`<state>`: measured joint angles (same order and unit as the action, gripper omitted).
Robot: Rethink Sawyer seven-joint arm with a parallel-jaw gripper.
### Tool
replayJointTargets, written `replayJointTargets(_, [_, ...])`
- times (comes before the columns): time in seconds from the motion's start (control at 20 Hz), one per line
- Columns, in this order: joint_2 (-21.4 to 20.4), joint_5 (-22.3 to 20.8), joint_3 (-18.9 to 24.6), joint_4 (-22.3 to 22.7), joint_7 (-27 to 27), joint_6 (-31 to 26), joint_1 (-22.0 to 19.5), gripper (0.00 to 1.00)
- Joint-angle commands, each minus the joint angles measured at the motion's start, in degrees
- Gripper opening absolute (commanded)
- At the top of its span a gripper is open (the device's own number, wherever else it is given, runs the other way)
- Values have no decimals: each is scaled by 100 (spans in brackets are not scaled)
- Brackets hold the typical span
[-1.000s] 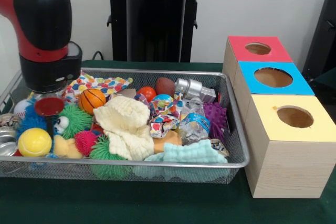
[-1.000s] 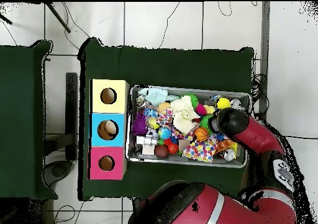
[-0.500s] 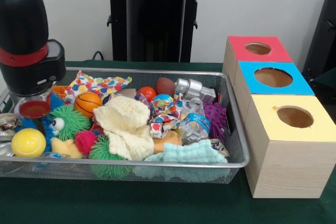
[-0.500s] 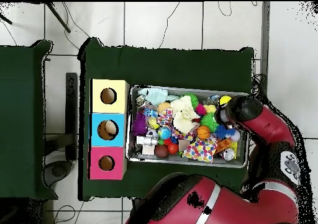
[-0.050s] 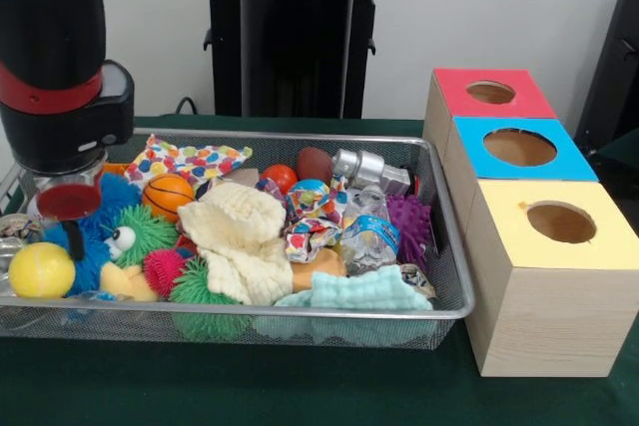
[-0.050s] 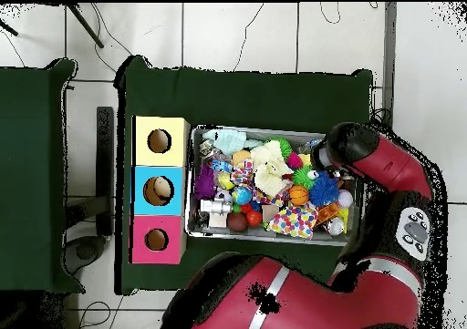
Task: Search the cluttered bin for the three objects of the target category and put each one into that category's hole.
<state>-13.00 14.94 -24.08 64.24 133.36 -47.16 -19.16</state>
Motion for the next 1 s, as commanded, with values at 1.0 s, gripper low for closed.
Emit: replayJointTargets(1.0, [-133,391,-106,315,1534,361,614,100])
